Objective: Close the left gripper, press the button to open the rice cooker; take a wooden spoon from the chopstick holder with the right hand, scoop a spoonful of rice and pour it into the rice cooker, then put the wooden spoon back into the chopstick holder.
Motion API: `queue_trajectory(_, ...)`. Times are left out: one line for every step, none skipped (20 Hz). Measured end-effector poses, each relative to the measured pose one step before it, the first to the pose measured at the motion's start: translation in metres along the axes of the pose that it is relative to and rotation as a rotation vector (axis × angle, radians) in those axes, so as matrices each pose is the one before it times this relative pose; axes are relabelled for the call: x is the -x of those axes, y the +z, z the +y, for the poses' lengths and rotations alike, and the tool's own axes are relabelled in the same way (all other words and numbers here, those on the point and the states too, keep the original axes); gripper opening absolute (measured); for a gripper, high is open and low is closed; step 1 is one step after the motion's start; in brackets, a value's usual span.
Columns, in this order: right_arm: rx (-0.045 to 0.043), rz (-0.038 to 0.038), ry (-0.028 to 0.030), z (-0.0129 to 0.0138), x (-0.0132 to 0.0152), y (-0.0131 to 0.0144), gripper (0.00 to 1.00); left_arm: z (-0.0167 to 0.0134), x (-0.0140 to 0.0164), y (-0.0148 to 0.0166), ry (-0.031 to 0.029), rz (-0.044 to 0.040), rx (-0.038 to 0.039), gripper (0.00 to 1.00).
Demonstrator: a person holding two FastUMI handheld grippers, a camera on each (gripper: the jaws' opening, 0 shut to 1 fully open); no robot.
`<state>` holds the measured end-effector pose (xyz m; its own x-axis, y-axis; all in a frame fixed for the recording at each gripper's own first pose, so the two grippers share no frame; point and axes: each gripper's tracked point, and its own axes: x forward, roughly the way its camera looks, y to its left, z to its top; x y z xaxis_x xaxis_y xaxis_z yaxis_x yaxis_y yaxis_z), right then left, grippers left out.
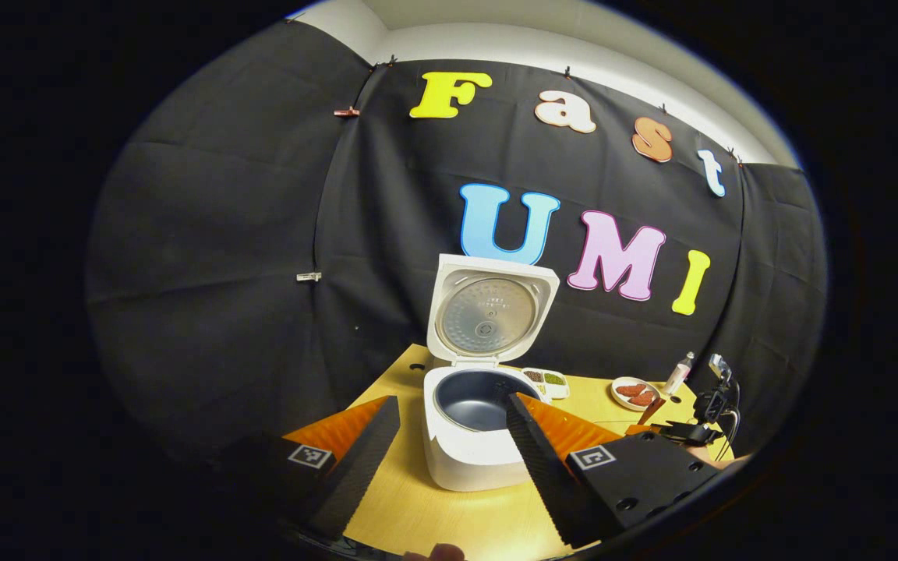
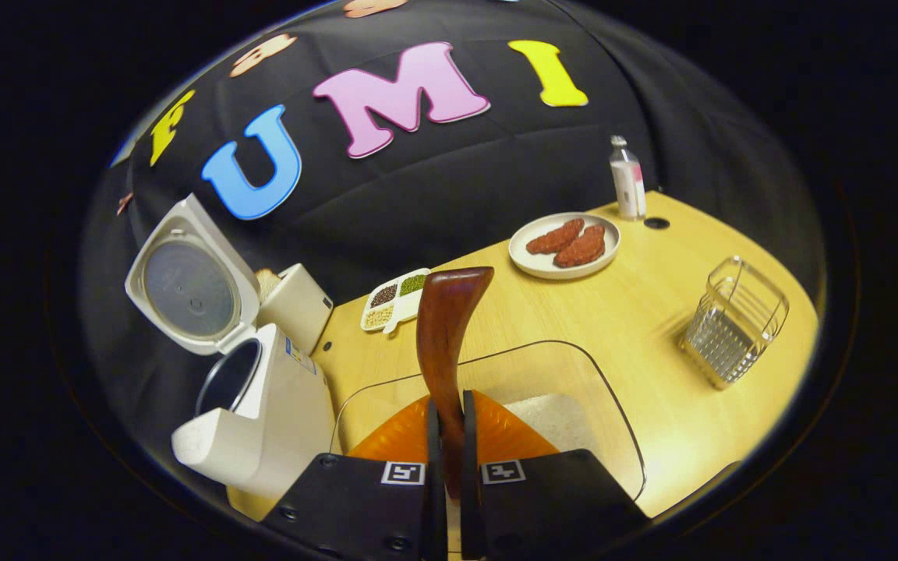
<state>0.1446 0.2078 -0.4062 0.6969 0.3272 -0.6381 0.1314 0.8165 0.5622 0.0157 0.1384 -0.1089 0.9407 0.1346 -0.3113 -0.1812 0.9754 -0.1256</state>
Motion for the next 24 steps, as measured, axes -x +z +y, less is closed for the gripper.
queue_trajectory(-0.07254,0.0121,0.00854,-0.00285,0.00007,-0.0023,0.11,-0.00077,-0.00105,0.00037,0.00021,-0.00222,-0.00286,0.95)
queue_trajectory(-0.07014,0.00653,0.00643,-0.00327,0.00052,0.0,0.11,-0.00116,-0.00033,0.00114,0.00049,-0.00086,-0.00366,0.95)
queue_trajectory(-0.06367,0.00052,0.01056,-0.00245,0.00195,0.00102,0.11,-0.00084,0.00102,-0.00125,-0.00028,-0.00017,-0.00311,0.95)
queue_trajectory(-0.05955,-0.00035,0.01465,0.00005,0.00427,0.00141,0.11,-0.00053,0.00092,0.00108,0.00034,0.00062,-0.0024,0.95)
queue_trajectory(-0.053,-0.00616,0.01667,0.00108,0.00328,0.00362,0.11,-0.00021,0.00017,0.00034,-0.00014,-0.00012,-0.00182,0.95)
queue_trajectory(-0.04636,-0.00587,0.01958,0.00267,0.00325,0.00489,0.11,-0.00085,0.00115,0.00061,-0.00156,-0.00126,-0.00137,0.95)
queue_trajectory(-0.04079,-0.00452,0.02047,0.00313,0.00415,0.0039,0.11,-0.00118,0.00017,-0.00016,-0.00155,-0.00014,-0.00201,0.95)
queue_trajectory(-0.03248,-0.00605,0.01732,0.00298,0.00488,0.00502,0.11,-0.00048,-0.00019,0.0,-0.0005,0.0014,-0.00057,0.95)
queue_trajectory(-0.02193,-0.00343,0.01499,0.00314,0.00278,0.00448,0.12,-0.0006,0.00017,-0.00056,-0.00176,0.00034,0.00182,0.95)
queue_trajectory(-0.01476,-0.00579,0.01102,0.00265,0.00314,0.00389,0.11,-0.00061,0.00066,0.00077,-0.00224,-0.00096,0.00387,0.95)
queue_trajectory(-0.01459,-0.00494,0.00832,0.00327,0.00346,0.00415,0.11,-0.00132,0.00039,-0.00007,-0.00261,-0.00099,0.00403,0.95)
queue_trajectory(-0.01754,-0.0043,0.01107,0.00428,0.00347,0.00297,0.11,-0.00122,0.00066,0.00032,-0.00124,0.00003,0.00291,0.95)
queue_trajectory(-0.01718,-0.00698,0.01017,0.00544,0.00412,0.00419,0.11,-0.00132,0.00011,-0.00091,-0.00312,0.00014,0.00103,0.95)
queue_trajectory(-0.01796,-0.00851,0.0134,0.00705,0.00558,0.00421,0.11,-0.00033,0.0012,-0.00038,-0.00124,-0.00001,-0.00163,0.95)
queue_trajectory(-0.01517,-0.00941,0.01447,0.00825,0.00506,0.00437,0.11,0.00034,0.0005,-0.00095,-0.00047,0.00037,-0.00395,0.95)
queue_trajectory(-0.01022,-0.00931,0.01415,0.00847,0.00381,0.00269,0.11,0.00008,0.00094,-0.00005,-0.00143,0.00076,-0.00419,0.95)
queue_trajectory(-0.00568,-0.00878,0.0132,0.0107,0.00586,0.00104,0.11,-0.0008,0.00172,0.00023,-0.00286,0.00015,-0.00265,0.95)
queue_trajectory(0.00042,-0.00635,0.01368,0.0127,0.00347,0.00226,0.11,-0.00082,0.00175,0.00029,-0.00469,0.00021,-0.00061,0.95)
queue_trajectory(0.00584,-0.0064,0.01657,0.01387,0.00222,0.00059,0.11,-0.00054,0.00183,-0.00172,-0.00505,-0.00025,-0.00007,0.95)
queue_trajectory(0.01412,-0.00241,0.01719,0.01637,0.00271,0.00077,0.11,-0.00054,0.00106,-0.00046,-0.00482,0.00125,-0.00043,0.95)
queue_trajectory(0.0222,-0.00136,0.01666,0.01782,0.00184,-0.00038,0.11,-0.00078,0.00005,-0.00084,-0.00596,0.00066,-0.00088,0.95)
queue_trajectory(0.02556,-0.0008,0.01544,0.01816,0.00111,-0.0021,0.11,-0.00149,0.00055,-0.00026,-0.00602,0.00172,-0.00183,0.95)
queue_trajectory(0.02689,-0.00007,0.01409,0.01908,0.00034,-0.00098,0.11,-0.00066,0.00126,-0.00189,-0.00619,0.00177,-0.00257,0.95)
queue_trajectory(0.02185,0.0013,0.01577,0.01961,-0.00207,-0.00311,0.11,-0.00129,0.00177,-0.00211,-0.00608,0.00109,-0.00063,0.95)
